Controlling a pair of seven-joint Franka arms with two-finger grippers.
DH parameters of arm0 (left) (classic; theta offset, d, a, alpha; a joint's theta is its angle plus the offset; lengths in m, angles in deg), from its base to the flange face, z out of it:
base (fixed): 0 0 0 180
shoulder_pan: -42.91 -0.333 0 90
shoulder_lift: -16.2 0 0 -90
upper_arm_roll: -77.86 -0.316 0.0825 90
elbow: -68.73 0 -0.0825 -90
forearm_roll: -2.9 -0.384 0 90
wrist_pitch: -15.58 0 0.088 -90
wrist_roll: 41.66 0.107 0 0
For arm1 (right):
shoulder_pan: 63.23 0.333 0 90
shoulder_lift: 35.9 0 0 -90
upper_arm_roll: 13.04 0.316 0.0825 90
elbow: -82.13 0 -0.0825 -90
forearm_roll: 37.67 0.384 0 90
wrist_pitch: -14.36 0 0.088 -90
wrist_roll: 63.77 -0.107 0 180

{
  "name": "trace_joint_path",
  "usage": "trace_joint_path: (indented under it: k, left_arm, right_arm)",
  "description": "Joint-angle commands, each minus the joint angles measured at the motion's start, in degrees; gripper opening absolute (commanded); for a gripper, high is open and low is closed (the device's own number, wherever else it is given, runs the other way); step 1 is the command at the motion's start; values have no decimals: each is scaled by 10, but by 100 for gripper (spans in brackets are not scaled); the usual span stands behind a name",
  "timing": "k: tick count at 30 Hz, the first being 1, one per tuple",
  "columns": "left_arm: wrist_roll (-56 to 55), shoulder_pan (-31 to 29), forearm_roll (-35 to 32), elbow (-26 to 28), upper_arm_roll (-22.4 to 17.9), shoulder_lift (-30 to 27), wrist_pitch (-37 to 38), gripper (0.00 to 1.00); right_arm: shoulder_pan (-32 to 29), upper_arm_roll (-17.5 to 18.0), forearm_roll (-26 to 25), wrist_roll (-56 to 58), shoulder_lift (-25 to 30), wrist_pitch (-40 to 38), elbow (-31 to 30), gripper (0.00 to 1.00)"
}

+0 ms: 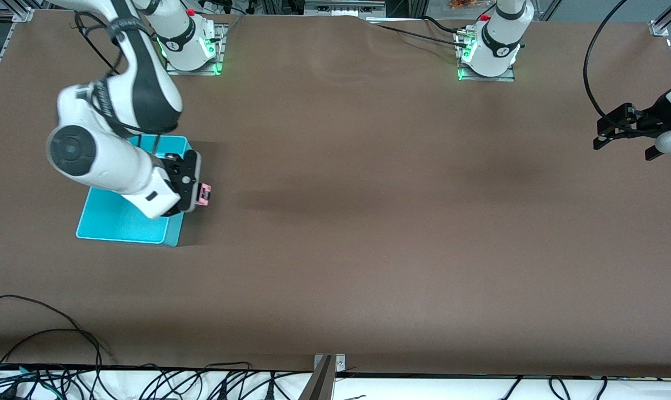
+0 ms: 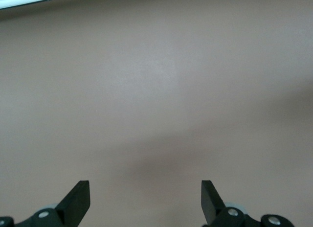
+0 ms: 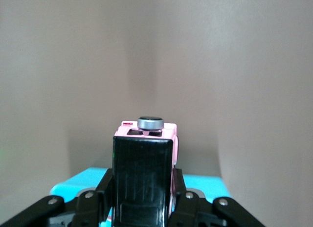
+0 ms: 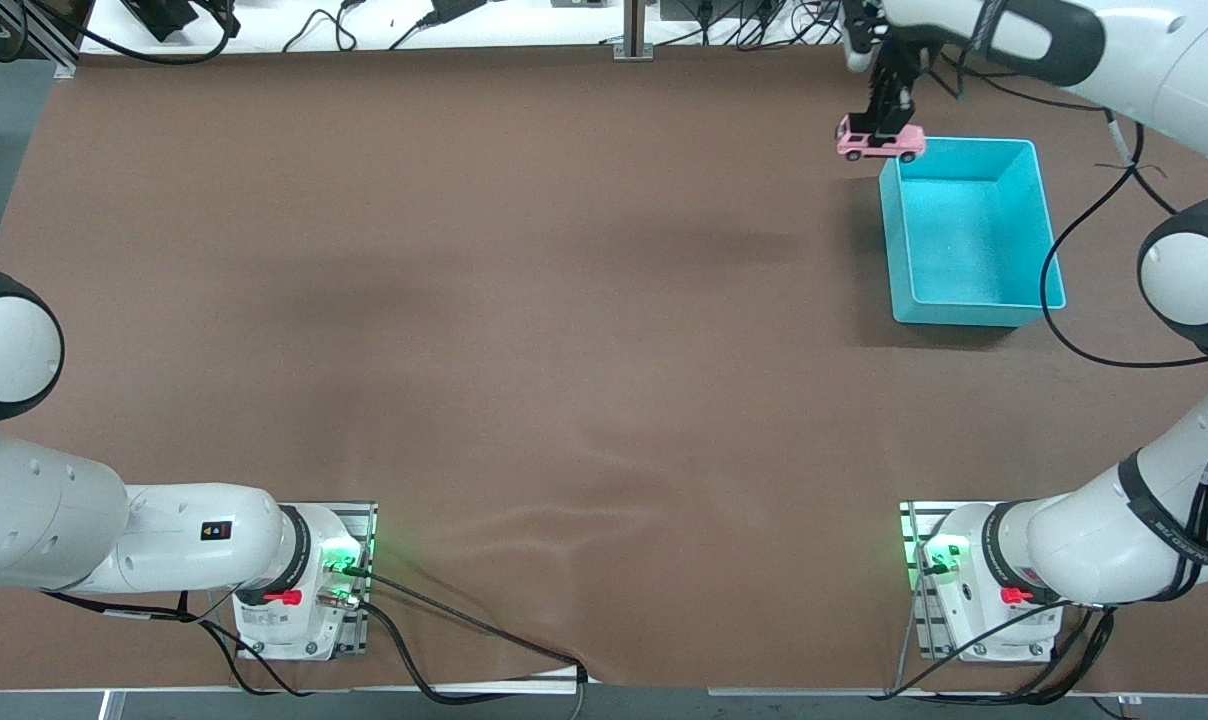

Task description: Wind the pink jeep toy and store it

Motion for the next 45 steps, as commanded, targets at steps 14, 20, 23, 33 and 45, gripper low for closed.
trace_joint_path:
  k: [14, 20, 23, 33, 45]
  left_arm:
    - [4, -1, 12, -19, 0, 10, 9, 100]
    - [4, -1, 13, -19, 0, 10, 9, 100]
    - [4, -1, 15, -19, 0, 10, 9, 100]
    - [4, -1, 15, -19, 0, 10, 9, 100]
    - [3, -1, 15, -19, 0, 10, 9, 100]
  right_arm:
    - [-13, -117, 39, 173, 77, -115, -39, 16]
    - [-13, -155, 42, 228, 84, -70, -106, 16]
    - [-13, -158, 42, 244, 98, -15, -167, 16]
    - [-13, -161, 42, 251, 112, 165, -318, 16]
    - [-21, -163, 60, 288, 74, 234, -373, 16]
